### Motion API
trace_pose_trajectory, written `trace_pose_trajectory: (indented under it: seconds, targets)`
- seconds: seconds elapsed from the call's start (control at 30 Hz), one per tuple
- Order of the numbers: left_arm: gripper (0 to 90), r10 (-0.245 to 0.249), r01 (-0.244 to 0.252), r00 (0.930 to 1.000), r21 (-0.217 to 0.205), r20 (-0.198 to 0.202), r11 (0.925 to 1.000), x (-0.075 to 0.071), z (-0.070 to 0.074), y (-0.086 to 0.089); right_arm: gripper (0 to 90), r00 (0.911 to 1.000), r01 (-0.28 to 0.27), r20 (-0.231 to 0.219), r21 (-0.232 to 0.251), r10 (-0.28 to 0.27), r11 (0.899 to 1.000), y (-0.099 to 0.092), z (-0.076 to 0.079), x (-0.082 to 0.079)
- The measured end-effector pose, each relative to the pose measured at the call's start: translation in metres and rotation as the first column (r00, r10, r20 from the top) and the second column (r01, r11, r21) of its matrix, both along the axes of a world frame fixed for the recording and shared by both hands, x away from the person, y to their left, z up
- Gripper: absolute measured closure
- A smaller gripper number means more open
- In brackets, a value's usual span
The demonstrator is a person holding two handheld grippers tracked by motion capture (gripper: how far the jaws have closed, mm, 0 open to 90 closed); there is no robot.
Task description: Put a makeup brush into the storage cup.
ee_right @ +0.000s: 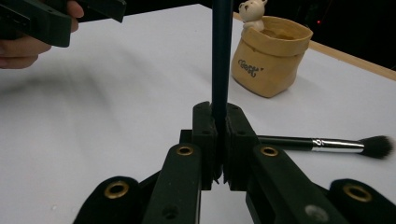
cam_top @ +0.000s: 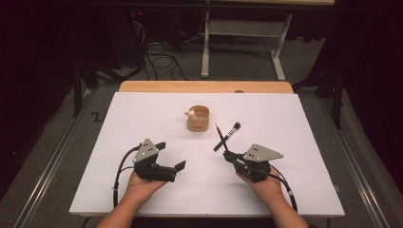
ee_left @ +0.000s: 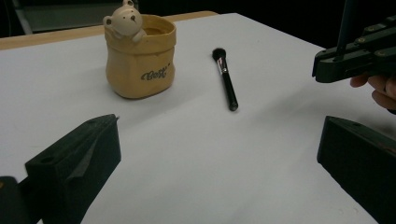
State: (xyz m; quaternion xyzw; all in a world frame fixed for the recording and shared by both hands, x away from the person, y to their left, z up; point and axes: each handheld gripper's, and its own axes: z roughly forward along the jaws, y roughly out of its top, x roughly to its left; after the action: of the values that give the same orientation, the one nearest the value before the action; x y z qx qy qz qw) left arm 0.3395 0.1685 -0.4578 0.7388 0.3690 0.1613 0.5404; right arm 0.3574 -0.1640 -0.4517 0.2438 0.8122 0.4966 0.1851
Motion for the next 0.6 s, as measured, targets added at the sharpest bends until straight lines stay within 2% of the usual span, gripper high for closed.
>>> trace_pose_trajectory:
  seconds: [0.13,0.37,0.6]
  targets:
    - [0.4,-0.019,0.019,0.9998,-0.022,-0.004,0.9996,0.001,0.002,-0.005,86.3,0.9998,-0.020,0.004,-0.008,0.020,1.000,0.005,-0.002,-0.001]
    - [0.6,-0.052,0.052,0.9986,-0.035,0.006,0.9980,-0.001,0.007,-0.013,86.3,0.9998,-0.020,0.001,-0.011,0.020,1.000,0.012,-0.002,-0.005]
    - [0.9,-0.064,0.066,0.9974,-0.060,0.033,0.9960,0.002,0.016,-0.022,86.3,0.9988,-0.050,-0.005,-0.026,0.050,0.998,0.025,-0.006,-0.006]
